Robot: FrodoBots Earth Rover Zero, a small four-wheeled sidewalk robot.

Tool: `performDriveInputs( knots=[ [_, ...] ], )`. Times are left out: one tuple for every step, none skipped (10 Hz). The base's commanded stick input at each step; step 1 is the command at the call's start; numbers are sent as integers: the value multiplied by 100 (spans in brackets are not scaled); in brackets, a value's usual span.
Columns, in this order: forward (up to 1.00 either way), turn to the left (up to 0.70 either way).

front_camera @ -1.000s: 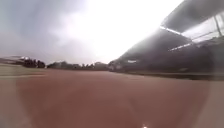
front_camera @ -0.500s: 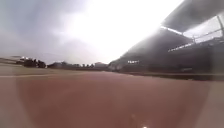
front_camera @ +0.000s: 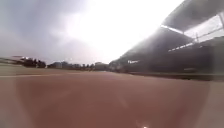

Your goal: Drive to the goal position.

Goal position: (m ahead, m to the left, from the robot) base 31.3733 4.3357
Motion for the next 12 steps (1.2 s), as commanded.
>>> performDriveInputs(
  knots=[
    [70, 0],
    [70, 0],
    [70, 0],
    [70, 0],
    [70, 0],
    [70, 0],
    [70, 0],
    [70, 0],
    [70, 0],
    [70, 0],
    [70, 0],
    [70, 0]
  ],
)
